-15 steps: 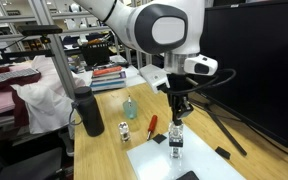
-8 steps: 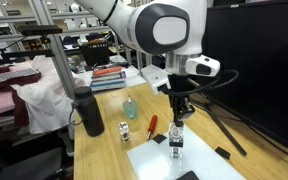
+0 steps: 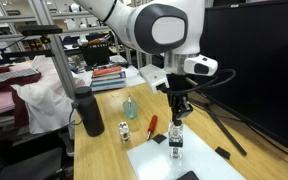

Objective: Put the silver lid on the crystal column

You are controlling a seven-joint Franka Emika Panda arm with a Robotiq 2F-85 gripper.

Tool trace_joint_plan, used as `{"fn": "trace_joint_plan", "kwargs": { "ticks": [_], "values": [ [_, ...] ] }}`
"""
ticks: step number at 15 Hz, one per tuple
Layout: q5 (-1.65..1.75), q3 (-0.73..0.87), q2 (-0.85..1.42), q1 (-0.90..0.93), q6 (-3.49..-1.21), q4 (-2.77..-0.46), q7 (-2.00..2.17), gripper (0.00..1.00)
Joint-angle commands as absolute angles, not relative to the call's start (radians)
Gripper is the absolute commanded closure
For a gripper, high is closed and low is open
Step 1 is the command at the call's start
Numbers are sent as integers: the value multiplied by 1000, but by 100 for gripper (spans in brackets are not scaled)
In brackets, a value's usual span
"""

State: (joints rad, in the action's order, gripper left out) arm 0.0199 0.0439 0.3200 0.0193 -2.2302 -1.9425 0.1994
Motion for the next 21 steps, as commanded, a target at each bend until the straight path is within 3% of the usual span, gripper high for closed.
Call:
{"fn": "trace_joint_plan", "kwargs": {
  "ticks": [1, 21],
  "values": [
    [13, 43, 311, 17, -2210, -1959, 210, 97],
    [-22, 50, 217, 5, -2228, -2006, 236, 97]
  ]
}}
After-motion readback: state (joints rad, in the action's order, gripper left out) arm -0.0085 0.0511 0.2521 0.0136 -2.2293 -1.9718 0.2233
